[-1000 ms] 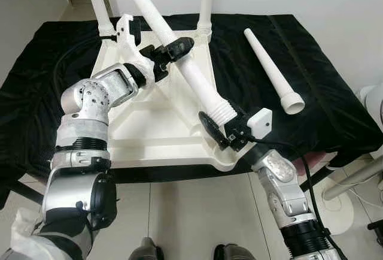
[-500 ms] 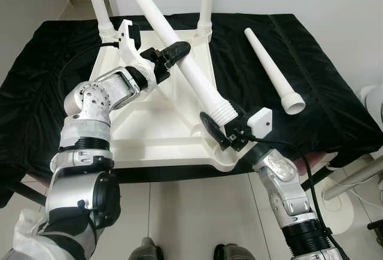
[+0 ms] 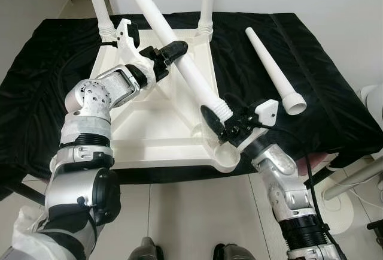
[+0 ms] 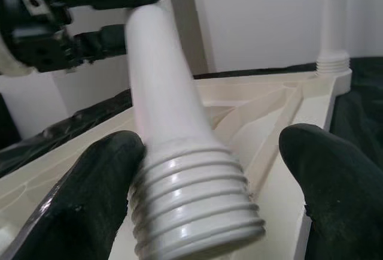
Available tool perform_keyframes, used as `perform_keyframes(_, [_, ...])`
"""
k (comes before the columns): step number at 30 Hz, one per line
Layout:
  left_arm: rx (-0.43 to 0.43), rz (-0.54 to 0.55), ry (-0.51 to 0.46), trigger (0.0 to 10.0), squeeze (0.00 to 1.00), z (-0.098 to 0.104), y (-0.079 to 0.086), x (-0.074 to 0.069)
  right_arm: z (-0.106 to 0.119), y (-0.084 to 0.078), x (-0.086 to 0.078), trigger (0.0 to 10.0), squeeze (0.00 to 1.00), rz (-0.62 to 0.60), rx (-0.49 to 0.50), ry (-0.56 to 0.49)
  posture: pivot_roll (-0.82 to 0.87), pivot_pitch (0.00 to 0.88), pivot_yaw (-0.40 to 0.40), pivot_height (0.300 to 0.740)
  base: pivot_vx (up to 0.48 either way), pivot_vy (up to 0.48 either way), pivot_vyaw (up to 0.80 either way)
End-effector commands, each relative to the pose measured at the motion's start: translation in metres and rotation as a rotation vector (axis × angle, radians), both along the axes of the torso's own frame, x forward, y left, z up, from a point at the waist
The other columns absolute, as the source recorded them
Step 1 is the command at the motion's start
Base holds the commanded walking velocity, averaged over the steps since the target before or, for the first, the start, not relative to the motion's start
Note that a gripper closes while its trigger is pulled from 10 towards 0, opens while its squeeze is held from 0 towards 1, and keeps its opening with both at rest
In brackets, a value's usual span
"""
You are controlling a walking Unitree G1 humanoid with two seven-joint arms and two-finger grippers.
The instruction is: Building children table
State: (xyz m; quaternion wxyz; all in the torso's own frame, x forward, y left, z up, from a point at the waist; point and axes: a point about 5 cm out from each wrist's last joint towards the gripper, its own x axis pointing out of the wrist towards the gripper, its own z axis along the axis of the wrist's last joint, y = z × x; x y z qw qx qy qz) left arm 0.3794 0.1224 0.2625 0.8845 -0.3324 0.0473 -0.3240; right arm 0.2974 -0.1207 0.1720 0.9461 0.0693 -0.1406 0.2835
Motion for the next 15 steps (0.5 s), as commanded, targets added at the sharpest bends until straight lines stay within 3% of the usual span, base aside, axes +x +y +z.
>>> perform_keyframes(1, [0.031, 0.027, -0.029, 10.0, 0.0, 0.001, 0.006, -0.001, 0.005, -0.004, 0.002, 10.0, 1.0, -0.023, 0.033, 0.009, -0.03, 0.052, 0.045, 0.74, 0.0, 0.0, 0.0])
perform_keyframes(3, [0.035, 0.033, -0.029, 10.0, 0.0, 0.001, 0.007, -0.001, 0.007, -0.005, 0.003, 10.0, 1.0, -0.031, 0.038, 0.017, -0.03, 0.053, 0.042, 0.74, 0.0, 0.0, 0.0])
perform_keyframes(4, [0.036, 0.049, -0.03, 10.0, 0.0, 0.001, 0.009, -0.001, 0.007, -0.005, 0.003, 10.0, 0.66, -0.024, 0.043, 0.029, -0.03, 0.053, 0.04, 0.74, 0.0, 0.0, 0.0])
perform_keyframes(5, [0.03, 0.069, -0.03, 10.0, 0.0, 0.001, 0.012, 0.0, 0.008, -0.005, 0.003, 10.0, 0.0, -0.021, 0.029, 0.036, -0.03, 0.051, 0.036, 0.74, 0.0, 0.0, 0.0])
perform_keyframes(15, [0.046, 0.171, -0.089, 10.0, 0.0, 0.01, 0.028, 0.004, 0.003, -0.003, 0.005, 10.0, 0.0, -0.002, -0.089, 0.066, -0.03, 0.044, 0.025, 0.74, 0.0, 0.0, 0.0])
